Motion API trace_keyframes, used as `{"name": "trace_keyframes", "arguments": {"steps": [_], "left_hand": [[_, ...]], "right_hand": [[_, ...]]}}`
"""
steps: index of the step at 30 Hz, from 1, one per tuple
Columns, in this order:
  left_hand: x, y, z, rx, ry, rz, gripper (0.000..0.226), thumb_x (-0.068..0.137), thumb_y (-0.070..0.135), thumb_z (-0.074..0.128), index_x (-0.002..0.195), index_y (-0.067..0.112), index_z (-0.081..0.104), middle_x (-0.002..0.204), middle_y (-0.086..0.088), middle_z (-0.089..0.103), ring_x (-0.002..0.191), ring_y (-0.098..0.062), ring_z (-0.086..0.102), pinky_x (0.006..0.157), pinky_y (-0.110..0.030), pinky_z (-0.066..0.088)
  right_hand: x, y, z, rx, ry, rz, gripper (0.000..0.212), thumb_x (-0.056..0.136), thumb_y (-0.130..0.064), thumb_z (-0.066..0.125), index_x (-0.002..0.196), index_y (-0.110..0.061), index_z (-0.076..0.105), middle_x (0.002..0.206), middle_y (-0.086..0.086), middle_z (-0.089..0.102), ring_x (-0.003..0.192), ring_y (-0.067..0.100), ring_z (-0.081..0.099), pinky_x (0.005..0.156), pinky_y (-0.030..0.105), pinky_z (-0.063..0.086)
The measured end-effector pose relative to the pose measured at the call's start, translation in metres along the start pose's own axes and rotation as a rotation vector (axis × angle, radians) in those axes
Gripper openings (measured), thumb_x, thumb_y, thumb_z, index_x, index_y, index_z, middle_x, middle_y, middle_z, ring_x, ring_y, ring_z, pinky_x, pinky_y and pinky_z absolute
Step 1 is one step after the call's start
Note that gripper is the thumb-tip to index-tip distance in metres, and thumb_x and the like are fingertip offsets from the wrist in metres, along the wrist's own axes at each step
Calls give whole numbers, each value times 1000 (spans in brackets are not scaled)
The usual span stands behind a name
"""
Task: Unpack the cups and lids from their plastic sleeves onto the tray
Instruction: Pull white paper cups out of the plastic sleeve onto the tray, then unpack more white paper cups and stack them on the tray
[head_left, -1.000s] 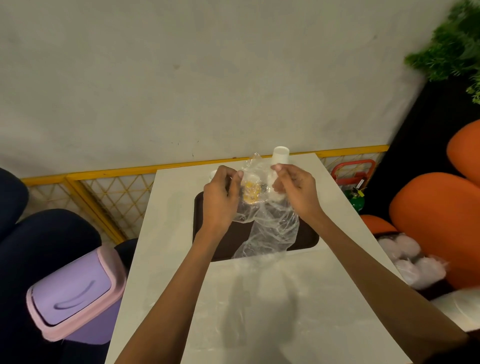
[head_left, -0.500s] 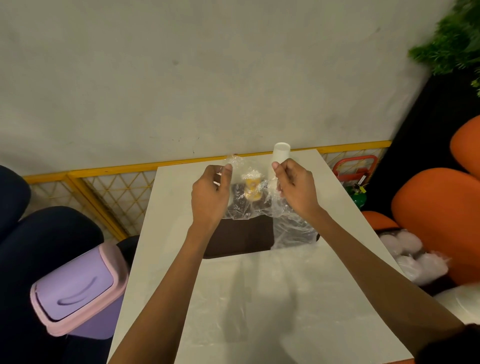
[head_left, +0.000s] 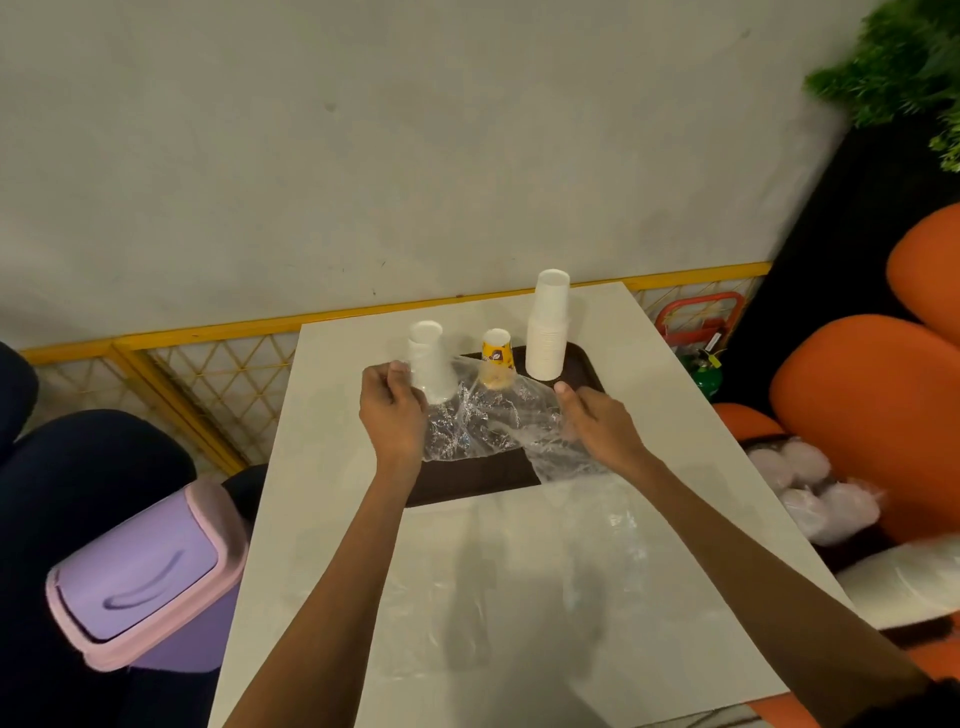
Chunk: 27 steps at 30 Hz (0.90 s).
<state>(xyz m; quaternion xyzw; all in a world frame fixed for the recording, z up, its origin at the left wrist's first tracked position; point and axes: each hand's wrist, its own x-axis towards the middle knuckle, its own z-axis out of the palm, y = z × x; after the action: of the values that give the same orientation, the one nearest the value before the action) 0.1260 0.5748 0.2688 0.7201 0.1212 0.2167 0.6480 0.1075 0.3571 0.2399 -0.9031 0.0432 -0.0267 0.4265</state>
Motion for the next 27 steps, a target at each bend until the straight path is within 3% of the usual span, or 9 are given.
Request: {"name": "trace_keyframes", "arguments": {"steps": [2, 5, 9, 14, 18, 21, 24, 27], "left_hand": [[-2, -13, -2, 41, 25, -11, 20, 102, 20, 40, 82, 20, 45, 56, -5, 50, 40, -4, 47, 47, -21, 39], [-5, -30, -5, 84, 55, -43, 18, 101, 25, 40, 87, 16, 45, 64, -8, 54, 55, -20, 52, 59, -34, 44], [-9, -47, -12, 115, 119, -106, 17, 101, 22, 40, 92, 9, 47, 65, -7, 55, 58, -24, 52, 61, -35, 45], [-16, -69, -22, 174, 176, -188, 21, 101, 23, 39, 96, 6, 50, 76, -13, 57, 74, -35, 57, 73, -44, 49], [-25, -73, -24, 207, 178, -204, 23, 102, 19, 39, 103, 1, 53, 68, 5, 50, 71, -29, 53, 71, -38, 46], [-31, -81, -26, 240, 141, -193, 20, 101, 22, 39, 99, 6, 51, 68, 0, 53, 70, -30, 54, 67, -36, 45], [-37, -88, -27, 340, 92, -176, 25, 102, 23, 38, 101, 2, 51, 75, -8, 56, 72, -30, 53, 64, -31, 38], [-41, -100, -37, 477, 10, -174, 26, 103, 23, 36, 104, 2, 51, 80, -8, 55, 73, -29, 51, 65, -33, 38]], "right_hand": [[1, 4, 7, -8, 33, 10, 42, 98, -44, 39, 67, -15, 42, 62, -1, 47, 59, 12, 47, 56, 27, 35], [6, 3, 9, -93, 74, 32, 38, 98, -45, 39, 70, -18, 39, 64, -3, 46, 59, 8, 44, 51, 23, 29], [5, 5, 6, -172, 91, 86, 40, 96, -52, 38, 85, -16, 50, 71, -5, 51, 65, 9, 47, 52, 20, 29], [-12, 19, 21, -184, -70, 136, 54, 93, -56, 41, 55, -18, 48, 59, -3, 53, 58, 12, 50, 58, 27, 36], [-23, 27, 34, -164, 7, 151, 46, 94, -50, 46, 60, -20, 36, 57, -4, 44, 55, 11, 43, 49, 25, 28], [-20, 28, 30, -206, 93, 128, 43, 94, -50, 45, 69, -16, 42, 61, -2, 48, 59, 14, 46, 49, 26, 29], [-13, 31, 21, -325, 146, 40, 38, 96, -47, 44, 80, -12, 46, 66, 4, 50, 62, 19, 46, 58, 28, 31], [-2, 42, 3, -542, 75, -98, 34, 97, -43, 44, 82, -13, 48, 65, 6, 48, 62, 22, 48, 62, 27, 33]]}}
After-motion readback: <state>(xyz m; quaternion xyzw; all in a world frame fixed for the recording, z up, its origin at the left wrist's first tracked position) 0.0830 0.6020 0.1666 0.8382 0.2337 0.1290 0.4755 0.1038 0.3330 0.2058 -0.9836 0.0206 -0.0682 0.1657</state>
